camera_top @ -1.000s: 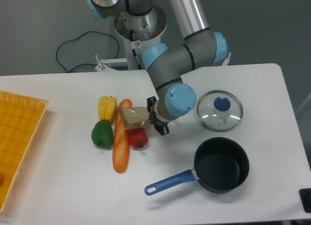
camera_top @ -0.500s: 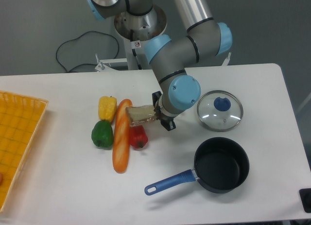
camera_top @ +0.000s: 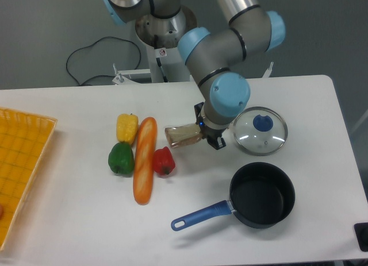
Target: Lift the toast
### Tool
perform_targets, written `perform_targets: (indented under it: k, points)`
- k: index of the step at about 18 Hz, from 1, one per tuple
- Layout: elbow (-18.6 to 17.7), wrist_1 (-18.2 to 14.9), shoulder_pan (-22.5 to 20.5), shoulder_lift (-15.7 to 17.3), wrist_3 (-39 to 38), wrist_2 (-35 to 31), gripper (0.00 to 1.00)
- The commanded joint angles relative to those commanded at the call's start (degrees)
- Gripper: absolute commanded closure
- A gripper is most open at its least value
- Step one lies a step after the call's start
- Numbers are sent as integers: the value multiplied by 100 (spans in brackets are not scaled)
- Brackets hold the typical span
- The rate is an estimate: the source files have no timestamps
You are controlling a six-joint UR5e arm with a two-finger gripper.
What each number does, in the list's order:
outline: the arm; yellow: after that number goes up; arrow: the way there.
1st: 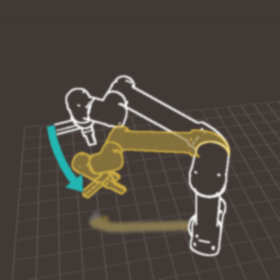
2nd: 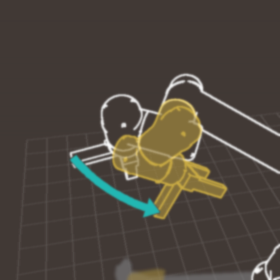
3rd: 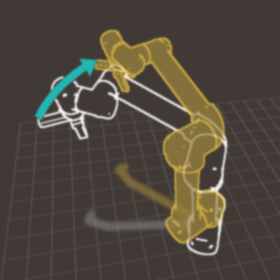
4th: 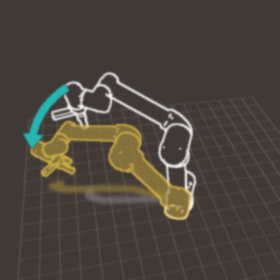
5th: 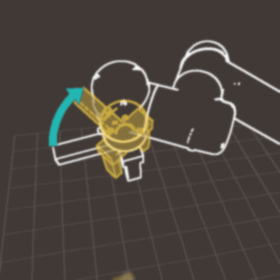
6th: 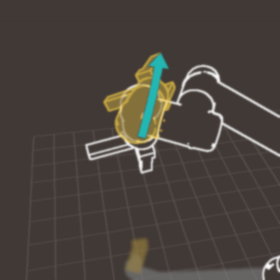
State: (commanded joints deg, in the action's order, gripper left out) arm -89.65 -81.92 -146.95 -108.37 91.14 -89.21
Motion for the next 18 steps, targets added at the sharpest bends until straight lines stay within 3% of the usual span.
perform_targets:
  k: [7,9,11,18]
  points:
    - [44,526,-27,141,-97,-35,83]
    - [44,703,-18,158,-219,-358,83]
    - [61,782,-18,167,-220,-667,83]
    - [79,817,-27,167,-220,-659,83]
